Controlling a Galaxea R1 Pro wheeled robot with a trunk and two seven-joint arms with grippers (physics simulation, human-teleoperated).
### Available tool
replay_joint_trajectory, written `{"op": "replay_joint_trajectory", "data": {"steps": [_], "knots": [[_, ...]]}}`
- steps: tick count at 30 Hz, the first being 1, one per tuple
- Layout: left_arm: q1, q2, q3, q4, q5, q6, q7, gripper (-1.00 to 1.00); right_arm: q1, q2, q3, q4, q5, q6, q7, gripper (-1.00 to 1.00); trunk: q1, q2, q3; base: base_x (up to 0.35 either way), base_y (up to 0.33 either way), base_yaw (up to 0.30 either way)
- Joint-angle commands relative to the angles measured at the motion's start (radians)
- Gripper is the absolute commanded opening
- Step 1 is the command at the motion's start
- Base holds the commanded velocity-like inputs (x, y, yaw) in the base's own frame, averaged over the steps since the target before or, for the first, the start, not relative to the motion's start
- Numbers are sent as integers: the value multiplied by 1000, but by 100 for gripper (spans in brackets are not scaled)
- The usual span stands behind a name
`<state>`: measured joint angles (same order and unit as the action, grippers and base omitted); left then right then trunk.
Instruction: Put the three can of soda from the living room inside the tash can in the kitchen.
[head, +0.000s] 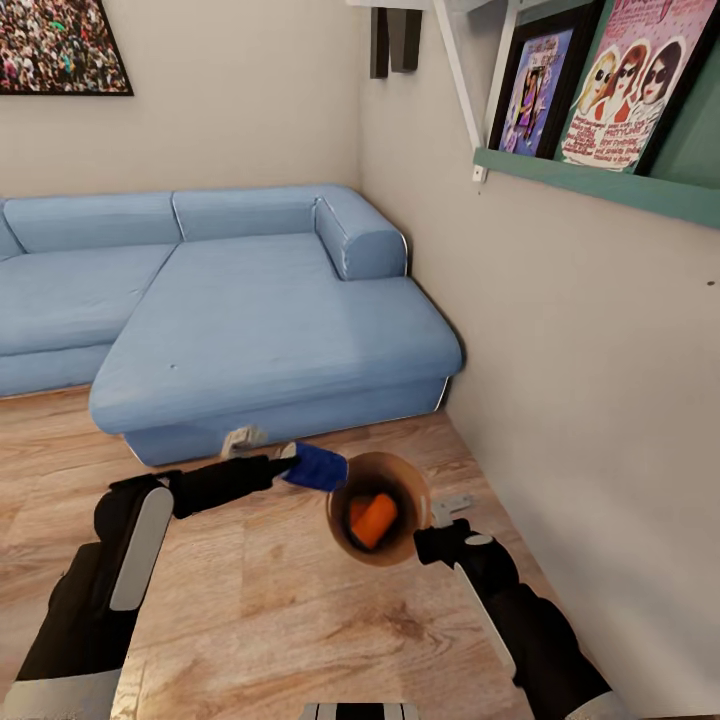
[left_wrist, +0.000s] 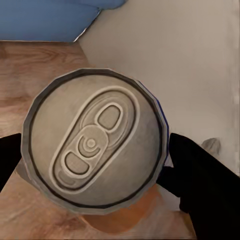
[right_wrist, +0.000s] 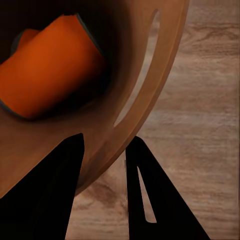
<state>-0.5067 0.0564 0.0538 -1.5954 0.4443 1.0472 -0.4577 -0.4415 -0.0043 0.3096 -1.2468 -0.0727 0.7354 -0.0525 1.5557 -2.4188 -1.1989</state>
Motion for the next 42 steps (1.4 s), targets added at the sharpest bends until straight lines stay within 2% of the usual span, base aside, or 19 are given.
{"op": "replay_joint_trajectory", "data": {"steps": [1, 2, 5, 7, 9, 10, 11, 18, 21, 25, 31, 35, 38, 42], "knots": [[-1, -5, -12, 0, -6, 0, -2, -100, -3, 1, 0, 6, -7, -1, 2, -100, 0, 0, 0, 0, 0, 0], [-3, -20, -39, 1, -6, 0, -2, -100, -9, 2, 0, 18, -7, -2, 2, -100, 0, 0, 0, 0, 0, 0], [-7, -40, -61, 1, -6, 0, -2, -100, -12, 2, 0, 27, -7, -2, 2, -100, 0, 0, 0, 0, 0, 0], [-17, -64, -94, 1, -7, 0, 0, -100, -13, 3, 0, 31, -7, -2, 2, -100, 0, 0, 0, 0, 0, 0], [-20, -71, -119, 2, -10, 0, 4, -100, -14, 3, 0, 32, -7, -2, 2, -100, 0, 0, 0, 0, 0, 0], [-23, -78, -150, 4, -13, 0, 13, -100, -14, 3, 0, 32, -7, -2, 2, -100, 0, 0, 0, 0, 0, 0], [-24, -81, -163, 5, -15, 0, 26, -100, -14, 4, 0, 32, -7, -2, 2, -100, 0, 0, 0, 0, 0, 0], [-25, -105, -188, 11, -21, 0, 121, -100, -14, 10, 0, 33, -6, -2, 2, -100, 0, 0, 0, 0, 0, 0], [-26, -109, -189, 13, -21, 0, 184, -100, -14, 10, 0, 33, -6, -2, 2, -100, 0, 0, 0, 0, 0, 0], [-26, -111, -191, 26, -22, 0, 219, -100, -14, 10, 0, 32, -6, -2, 3, -100, 0, 0, 0, 0, 0, 0], [-26, -111, -214, 47, -24, -17, 234, -100, -14, 13, 0, 32, -5, -1, 3, -100, 0, 0, 0, 0, 0, 0], [-26, -111, -225, 81, -24, -45, 236, -100, -14, 15, 0, 32, -5, -1, 3, -100, 0, 0, 0, 0, 0, 0], [-26, -112, -256, 128, -25, -87, 236, -100, -14, 16, 0, 32, -5, -1, 3, -100, 0, 0, 0, 0, 0, 0], [-26, -112, -269, 165, -25, -118, 237, -100, -14, 16, 0, 32, -5, -1, 3, -100, 0, 0, 0, 0, 0, 0]]}}
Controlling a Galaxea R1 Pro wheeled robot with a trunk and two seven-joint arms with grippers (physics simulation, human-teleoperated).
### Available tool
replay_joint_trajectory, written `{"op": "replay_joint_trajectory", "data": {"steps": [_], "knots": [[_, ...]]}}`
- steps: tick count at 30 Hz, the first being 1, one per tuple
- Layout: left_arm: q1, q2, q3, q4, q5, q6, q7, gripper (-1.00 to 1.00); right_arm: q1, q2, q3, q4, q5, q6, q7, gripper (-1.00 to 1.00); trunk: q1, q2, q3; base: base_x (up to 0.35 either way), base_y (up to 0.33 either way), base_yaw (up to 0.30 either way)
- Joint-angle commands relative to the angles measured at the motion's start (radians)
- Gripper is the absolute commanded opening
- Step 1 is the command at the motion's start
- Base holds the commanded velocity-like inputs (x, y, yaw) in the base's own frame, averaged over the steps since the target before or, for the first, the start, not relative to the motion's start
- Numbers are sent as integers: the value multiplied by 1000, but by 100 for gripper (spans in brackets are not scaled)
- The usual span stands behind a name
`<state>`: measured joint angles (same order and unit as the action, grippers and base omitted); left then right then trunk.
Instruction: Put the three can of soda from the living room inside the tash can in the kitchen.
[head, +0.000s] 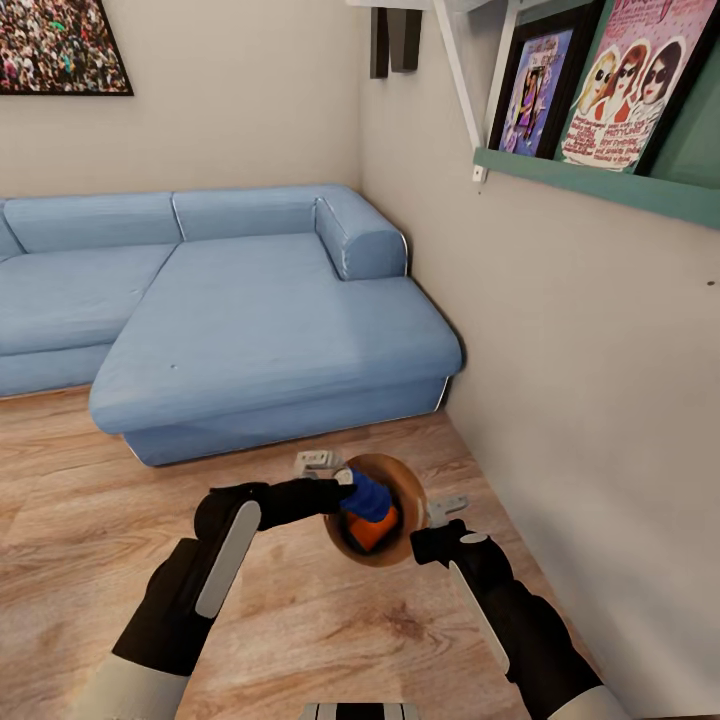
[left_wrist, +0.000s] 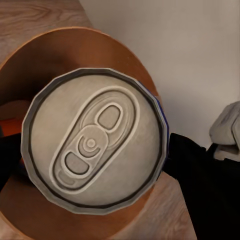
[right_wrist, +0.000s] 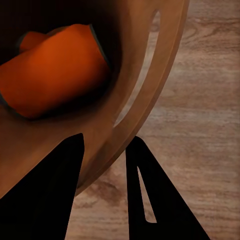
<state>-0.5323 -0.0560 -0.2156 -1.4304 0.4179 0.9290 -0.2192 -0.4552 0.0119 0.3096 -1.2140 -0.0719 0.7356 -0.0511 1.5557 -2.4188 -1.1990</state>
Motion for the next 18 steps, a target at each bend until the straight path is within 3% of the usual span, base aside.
{"op": "replay_joint_trajectory", "data": {"steps": [1, 8, 13, 18], "knots": [[0, 0, -1, 8, 1, -6, -2, -100, 0, 0, 0, -1, -6, -1, 2, -100, 0, 0, 0, 0, 0, 0], [0, 1, -13, 81, -3, -65, -2, -100, 0, 0, 2, -1, -6, -1, 2, -100, 0, 0, 0, 0, 0, 0], [0, -2, -53, 187, -26, -148, -2, -100, 0, 0, 3, -1, -6, -1, 2, -100, 0, 0, 0, 0, 0, 0], [0, -12, -57, 236, -40, -173, -2, -100, 0, 0, 5, -1, -6, -1, 2, -100, 0, 0, 0, 0, 0, 0]]}}
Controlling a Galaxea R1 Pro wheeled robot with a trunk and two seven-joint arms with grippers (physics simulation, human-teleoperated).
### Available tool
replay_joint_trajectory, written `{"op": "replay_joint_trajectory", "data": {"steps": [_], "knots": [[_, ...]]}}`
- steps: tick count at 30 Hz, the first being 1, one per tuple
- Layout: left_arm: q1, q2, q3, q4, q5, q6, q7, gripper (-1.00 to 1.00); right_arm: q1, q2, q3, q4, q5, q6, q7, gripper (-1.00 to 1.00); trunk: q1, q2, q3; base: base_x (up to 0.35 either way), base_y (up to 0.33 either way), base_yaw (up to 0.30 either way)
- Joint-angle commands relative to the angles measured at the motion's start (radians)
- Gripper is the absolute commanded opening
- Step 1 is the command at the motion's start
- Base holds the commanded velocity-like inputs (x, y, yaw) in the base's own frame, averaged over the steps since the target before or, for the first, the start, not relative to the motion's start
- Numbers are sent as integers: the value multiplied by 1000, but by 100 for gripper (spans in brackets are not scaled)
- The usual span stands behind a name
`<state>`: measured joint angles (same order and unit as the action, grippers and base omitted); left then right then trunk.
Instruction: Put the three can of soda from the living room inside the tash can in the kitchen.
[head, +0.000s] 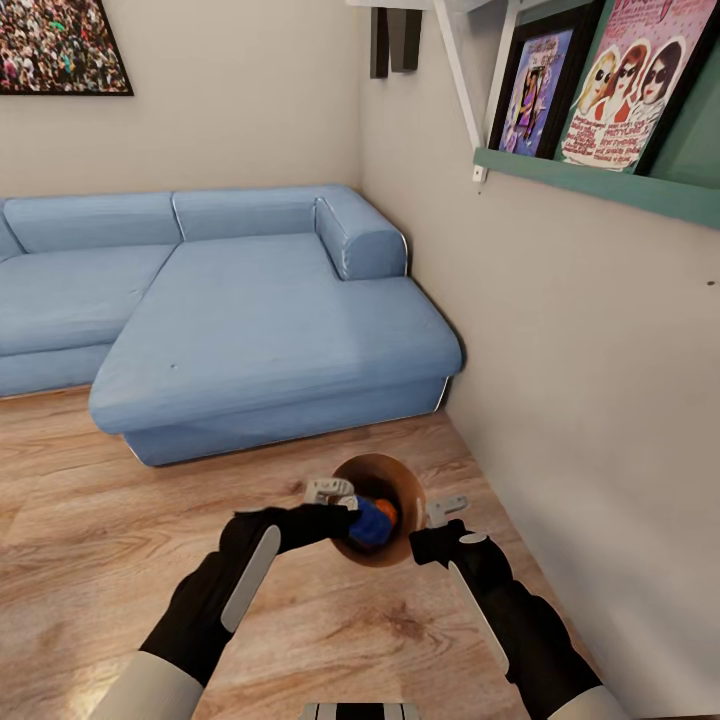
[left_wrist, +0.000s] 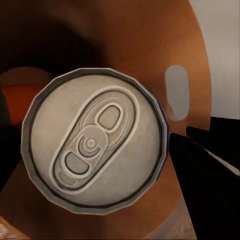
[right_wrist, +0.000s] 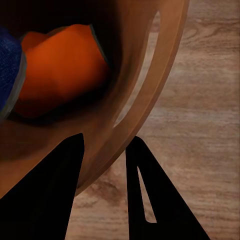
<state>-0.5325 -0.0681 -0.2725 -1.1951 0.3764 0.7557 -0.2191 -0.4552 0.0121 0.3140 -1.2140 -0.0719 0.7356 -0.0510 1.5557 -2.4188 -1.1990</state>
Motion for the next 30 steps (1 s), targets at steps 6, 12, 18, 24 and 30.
{"op": "replay_joint_trajectory", "data": {"steps": [6, 12, 18, 24, 30], "knots": [[0, -2, 0, 17, -13, -25, -2, -100, 0, 1, 3, -1, -5, -1, 2, -100, 0, 0, 0, 0, 0, 0], [0, -2, -2, 21, -15, -29, 12, -100, 0, 2, 3, 0, -5, -1, 2, -100, 0, 0, 0, 0, 0, 0], [0, -2, -2, 30, -15, -31, 43, -100, 0, 2, 4, 0, -5, -1, 2, -100, 0, 0, 0, 0, 0, 0], [0, -2, -3, 36, -15, -32, 49, -100, 0, 2, 5, 0, -5, -1, 2, -100, 0, 0, 0, 0, 0, 0], [0, -2, -4, 37, -15, -32, 60, 100, 0, 2, 5, 0, -5, -1, 2, -100, 0, 0, 0, 0, 0, 0]]}}
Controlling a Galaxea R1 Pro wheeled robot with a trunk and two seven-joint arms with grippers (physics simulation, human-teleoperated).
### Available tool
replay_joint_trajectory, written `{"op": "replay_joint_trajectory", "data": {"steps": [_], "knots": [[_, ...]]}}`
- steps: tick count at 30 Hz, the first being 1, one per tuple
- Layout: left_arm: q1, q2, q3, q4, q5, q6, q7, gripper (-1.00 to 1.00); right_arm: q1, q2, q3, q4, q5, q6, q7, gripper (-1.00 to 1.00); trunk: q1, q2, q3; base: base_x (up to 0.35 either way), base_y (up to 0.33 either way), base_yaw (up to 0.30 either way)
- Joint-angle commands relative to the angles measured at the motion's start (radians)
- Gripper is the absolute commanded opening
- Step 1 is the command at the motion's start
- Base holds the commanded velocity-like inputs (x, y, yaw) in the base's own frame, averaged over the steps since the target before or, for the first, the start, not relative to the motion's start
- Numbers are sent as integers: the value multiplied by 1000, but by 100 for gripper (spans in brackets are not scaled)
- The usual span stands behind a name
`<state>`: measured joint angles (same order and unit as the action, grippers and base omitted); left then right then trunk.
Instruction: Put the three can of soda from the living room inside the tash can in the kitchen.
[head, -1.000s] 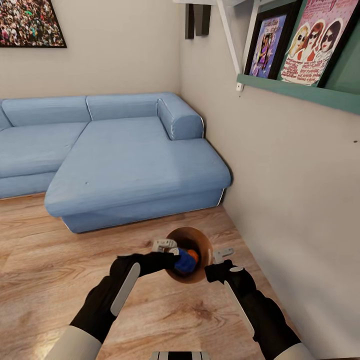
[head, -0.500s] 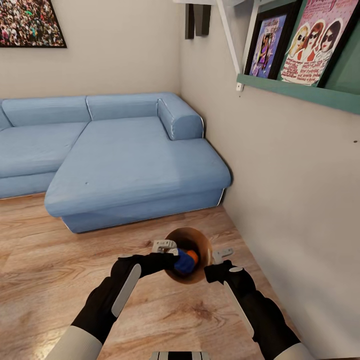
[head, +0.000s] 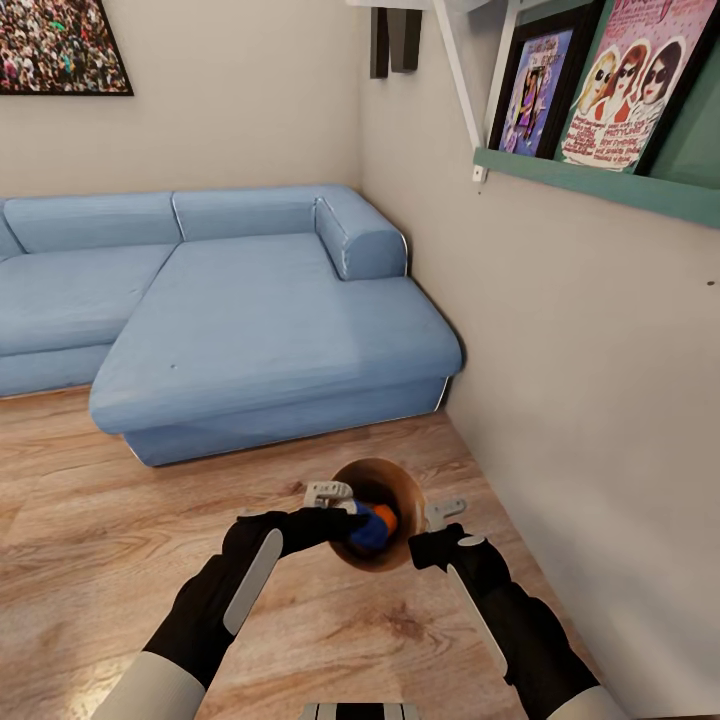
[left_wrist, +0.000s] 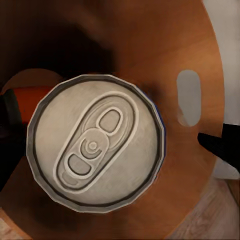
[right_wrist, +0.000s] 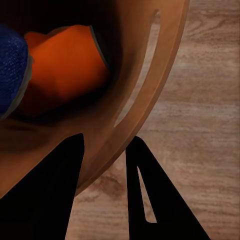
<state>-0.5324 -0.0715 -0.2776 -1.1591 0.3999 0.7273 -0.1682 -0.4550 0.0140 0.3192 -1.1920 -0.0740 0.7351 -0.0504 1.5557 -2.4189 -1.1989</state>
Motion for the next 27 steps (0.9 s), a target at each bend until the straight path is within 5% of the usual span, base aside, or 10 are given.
{"op": "replay_joint_trajectory", "data": {"steps": [1, 21, 27], "knots": [[0, 1, 2, 1, -39, -3, 10, 100, -1, 0, 0, -22, -3, 0, 1, -100, 0, 0, 0, 0, 0, 0], [0, 4, 2, -3, -35, -11, 10, 100, -1, 0, 20, -21, -4, 0, 1, -100, 0, 0, 0, 0, 0, 0], [2, 12, 6, -72, -27, -1, -1, 100, -1, 0, 20, -21, -4, 0, 1, -100, 0, 0, 0, 0, 0, 0]]}}
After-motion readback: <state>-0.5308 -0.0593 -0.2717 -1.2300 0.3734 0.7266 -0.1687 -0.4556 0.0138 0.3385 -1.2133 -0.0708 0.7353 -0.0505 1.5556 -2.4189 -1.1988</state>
